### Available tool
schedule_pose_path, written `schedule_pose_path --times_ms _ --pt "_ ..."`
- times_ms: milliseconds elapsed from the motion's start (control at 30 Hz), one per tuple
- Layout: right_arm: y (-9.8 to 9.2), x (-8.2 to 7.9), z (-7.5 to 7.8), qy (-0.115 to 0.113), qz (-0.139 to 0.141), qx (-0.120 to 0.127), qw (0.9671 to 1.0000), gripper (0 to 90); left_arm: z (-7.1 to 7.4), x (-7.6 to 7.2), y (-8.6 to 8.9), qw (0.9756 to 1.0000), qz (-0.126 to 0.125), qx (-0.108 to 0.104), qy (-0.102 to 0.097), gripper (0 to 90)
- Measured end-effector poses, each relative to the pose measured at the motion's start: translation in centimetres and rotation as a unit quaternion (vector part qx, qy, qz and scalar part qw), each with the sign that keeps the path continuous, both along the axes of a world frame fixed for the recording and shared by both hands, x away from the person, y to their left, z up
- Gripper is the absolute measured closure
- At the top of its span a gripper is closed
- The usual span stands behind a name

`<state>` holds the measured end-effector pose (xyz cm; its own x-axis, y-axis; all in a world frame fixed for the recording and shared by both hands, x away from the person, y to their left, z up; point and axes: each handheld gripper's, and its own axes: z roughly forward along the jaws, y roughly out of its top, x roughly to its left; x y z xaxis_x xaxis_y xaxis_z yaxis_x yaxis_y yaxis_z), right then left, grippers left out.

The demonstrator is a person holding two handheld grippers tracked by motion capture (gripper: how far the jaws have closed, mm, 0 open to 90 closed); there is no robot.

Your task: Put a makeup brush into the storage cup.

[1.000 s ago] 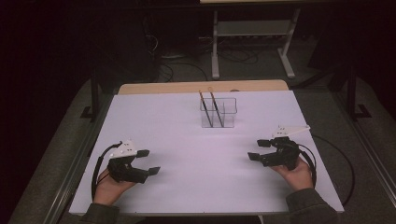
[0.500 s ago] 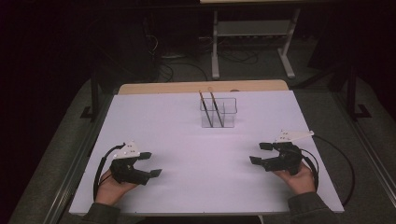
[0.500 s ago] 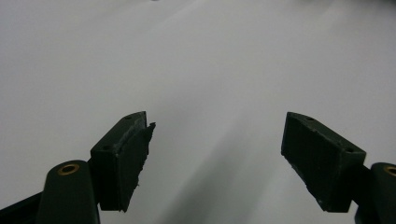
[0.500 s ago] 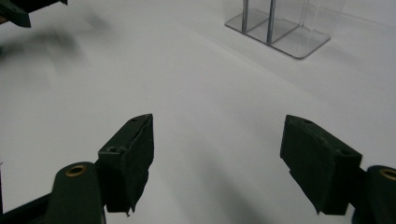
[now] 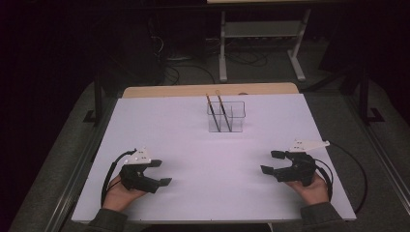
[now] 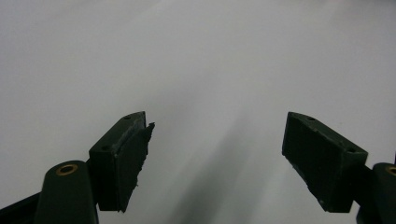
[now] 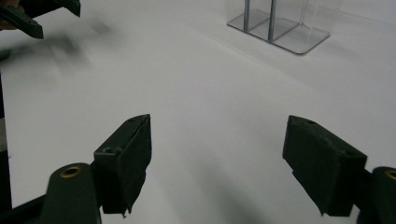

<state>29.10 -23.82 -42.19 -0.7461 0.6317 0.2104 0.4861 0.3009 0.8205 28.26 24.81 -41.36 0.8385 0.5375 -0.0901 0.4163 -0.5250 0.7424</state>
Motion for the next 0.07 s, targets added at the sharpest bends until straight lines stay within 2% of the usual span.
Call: schedule_pose_path --times_ms 67 --pt "-0.11 -0.06 -0.02 -0.003 0.001 -0.001 1.0 22.7 0.01 0.08 -0.05 1.0 -0.002 0.0 0.001 22.1"
